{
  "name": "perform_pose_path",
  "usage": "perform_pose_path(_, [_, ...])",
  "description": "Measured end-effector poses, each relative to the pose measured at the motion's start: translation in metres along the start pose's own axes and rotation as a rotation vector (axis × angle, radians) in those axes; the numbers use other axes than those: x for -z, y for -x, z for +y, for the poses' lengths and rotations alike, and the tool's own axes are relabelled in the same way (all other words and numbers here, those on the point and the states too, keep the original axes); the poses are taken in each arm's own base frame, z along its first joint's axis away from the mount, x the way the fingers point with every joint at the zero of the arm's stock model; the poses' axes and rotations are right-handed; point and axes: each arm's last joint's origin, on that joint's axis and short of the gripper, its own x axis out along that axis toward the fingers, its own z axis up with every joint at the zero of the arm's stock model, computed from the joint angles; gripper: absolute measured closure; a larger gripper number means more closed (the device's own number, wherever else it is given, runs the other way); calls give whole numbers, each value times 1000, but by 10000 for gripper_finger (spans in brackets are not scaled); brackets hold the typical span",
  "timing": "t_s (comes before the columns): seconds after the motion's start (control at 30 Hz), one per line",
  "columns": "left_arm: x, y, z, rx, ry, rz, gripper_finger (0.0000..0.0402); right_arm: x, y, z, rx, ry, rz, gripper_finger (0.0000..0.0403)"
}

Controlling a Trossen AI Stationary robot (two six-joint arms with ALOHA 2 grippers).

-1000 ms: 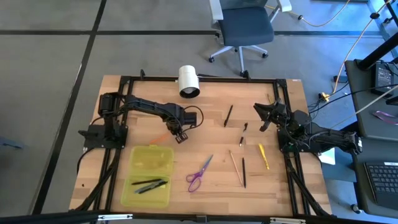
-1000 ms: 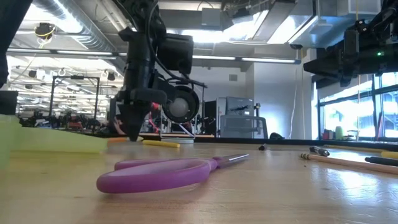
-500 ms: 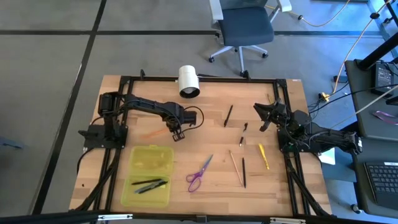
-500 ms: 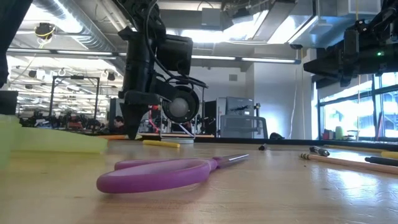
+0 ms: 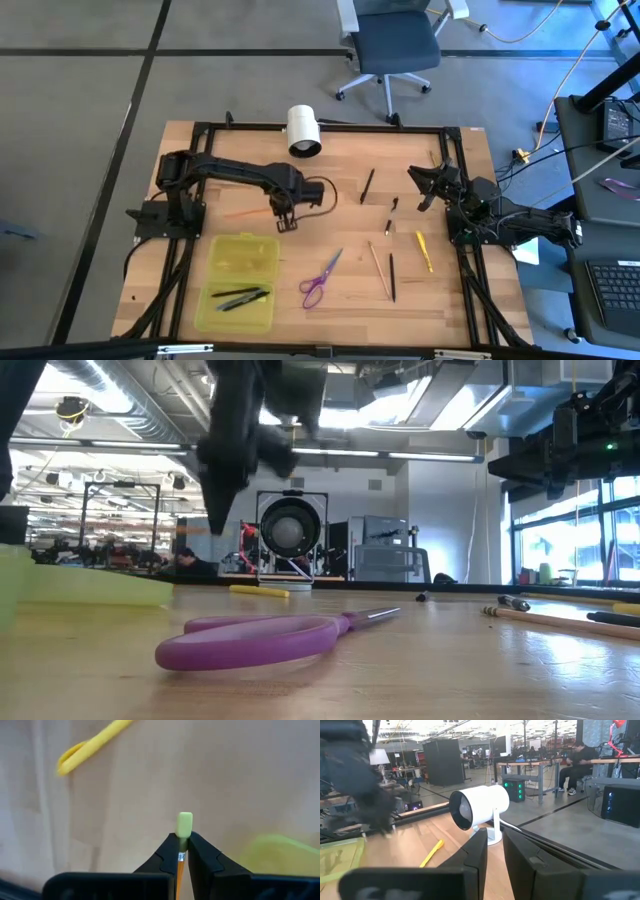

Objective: Pick & place school supplies into a supply box
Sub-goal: Put the orange pencil into the yellow supply box

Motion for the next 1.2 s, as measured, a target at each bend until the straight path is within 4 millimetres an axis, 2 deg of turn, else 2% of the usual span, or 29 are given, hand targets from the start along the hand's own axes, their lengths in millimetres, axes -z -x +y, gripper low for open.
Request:
perform_pose_path(0.13, [8, 28, -38, 89, -74, -29, 388, 0, 0, 0, 0, 0, 0, 336])
perform_pose_path(0.27, [27, 46, -80, 162, -60, -103, 387, 1, 0, 0, 1, 4, 11, 336])
perform_pose_path(0.43, [59, 52, -128, 192, 14, -120, 386, 1, 0, 0, -7, -3, 12, 336])
perform_pose_path(0.63, [101, 55, -180, 228, 21, -157, 385, 1, 0, 0, -8, -3, 12, 336])
perform_pose_path(0.83, [118, 58, -201, 222, 62, -285, 385, 1, 0, 0, -8, -6, 12, 336])
perform_pose_path(1.2, [115, 43, -207, 219, 201, -190, 385, 1, 0, 0, -8, -58, 6, 336])
